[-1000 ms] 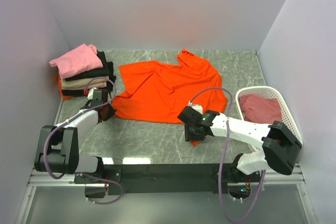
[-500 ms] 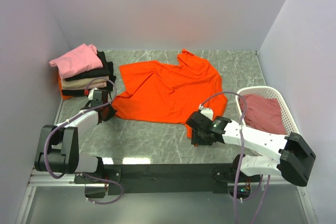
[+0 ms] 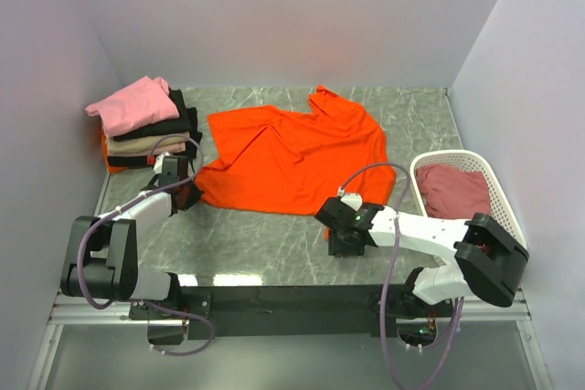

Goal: Fold and stack the t-shirts
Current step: Flatten the tshirt out

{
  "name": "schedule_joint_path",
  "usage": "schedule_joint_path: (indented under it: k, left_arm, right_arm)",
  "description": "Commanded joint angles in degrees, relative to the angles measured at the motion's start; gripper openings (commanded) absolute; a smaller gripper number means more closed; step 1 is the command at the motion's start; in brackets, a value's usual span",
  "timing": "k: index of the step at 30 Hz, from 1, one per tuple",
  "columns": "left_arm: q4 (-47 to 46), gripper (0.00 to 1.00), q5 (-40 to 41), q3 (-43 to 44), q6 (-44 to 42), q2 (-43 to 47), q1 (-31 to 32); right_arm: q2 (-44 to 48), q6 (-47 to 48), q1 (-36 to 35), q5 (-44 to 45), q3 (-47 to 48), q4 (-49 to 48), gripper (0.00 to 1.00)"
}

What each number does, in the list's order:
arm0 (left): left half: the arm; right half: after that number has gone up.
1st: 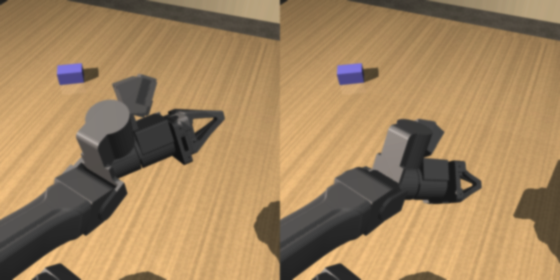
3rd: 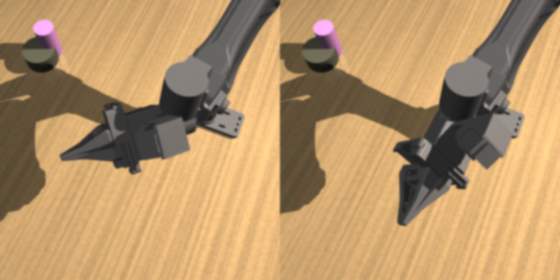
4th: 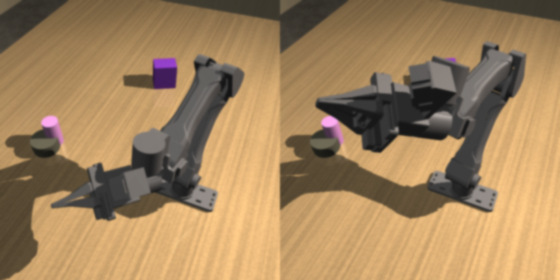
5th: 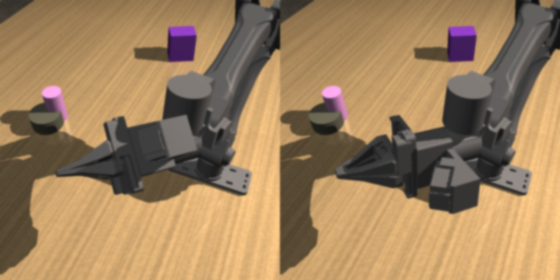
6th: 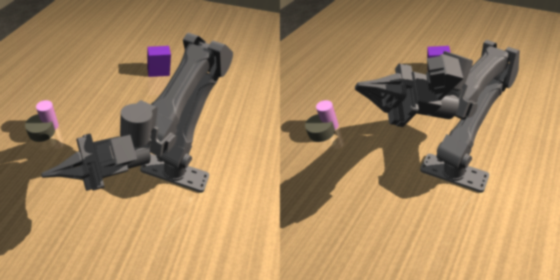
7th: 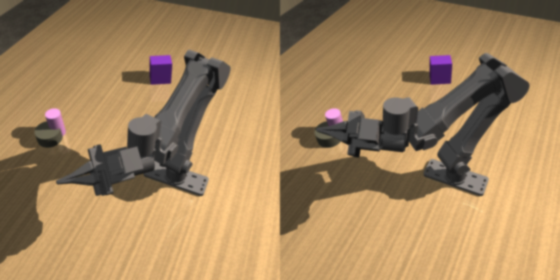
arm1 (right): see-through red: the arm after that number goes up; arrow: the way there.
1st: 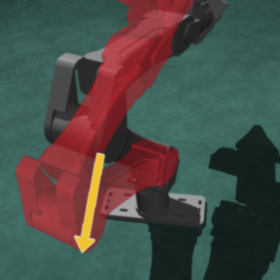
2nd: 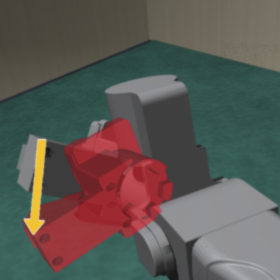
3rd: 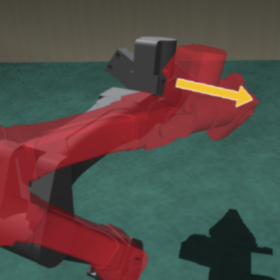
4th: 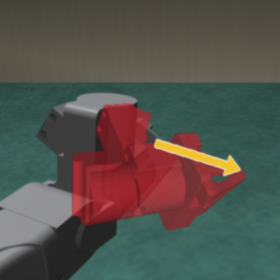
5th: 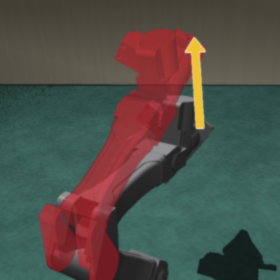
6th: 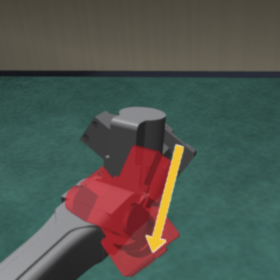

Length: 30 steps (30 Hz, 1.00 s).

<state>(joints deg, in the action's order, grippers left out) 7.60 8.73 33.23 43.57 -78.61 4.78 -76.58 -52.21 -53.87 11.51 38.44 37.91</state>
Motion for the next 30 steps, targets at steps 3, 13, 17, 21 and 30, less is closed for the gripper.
schedule_joint_path:
  k: [3, 13, 17, 21, 30]
  left_arm:
    - [0.4, 0.01, -1.0, 0.3, -0.9, -1.1, -0.2]
    - [0.4, 0.01, -1.1, 0.5, -1.0, -1.3, -0.2]
    - [0.5, 0.01, -1.2, 0.4, -1.3, -1.1, -0.2]
    - [1.4, 0.01, -0.7, 0.3, -0.9, 1.5, -0.2]
    - [4.1, 0.01, -2.2, -1.9, 1.4, 11.4, -0.2]
  right_arm:
    - [-2.4, 1.1, -0.3, 2.2, 0.6, -2.9, 0.51]
    - [-2.2, 1.3, -0.2, 2.8, -0.7, -2.8, 0.08]
    - [0.0, 0.9, -0.2, 5.5, 1.0, 3.5, 0.00]
    - [4.3, -0.9, 0.0, 13.7, 6.4, 13.9, 0.00]
    - [14.6, -7.5, 0.9, 19.1, 11.9, 31.9, 0.00]
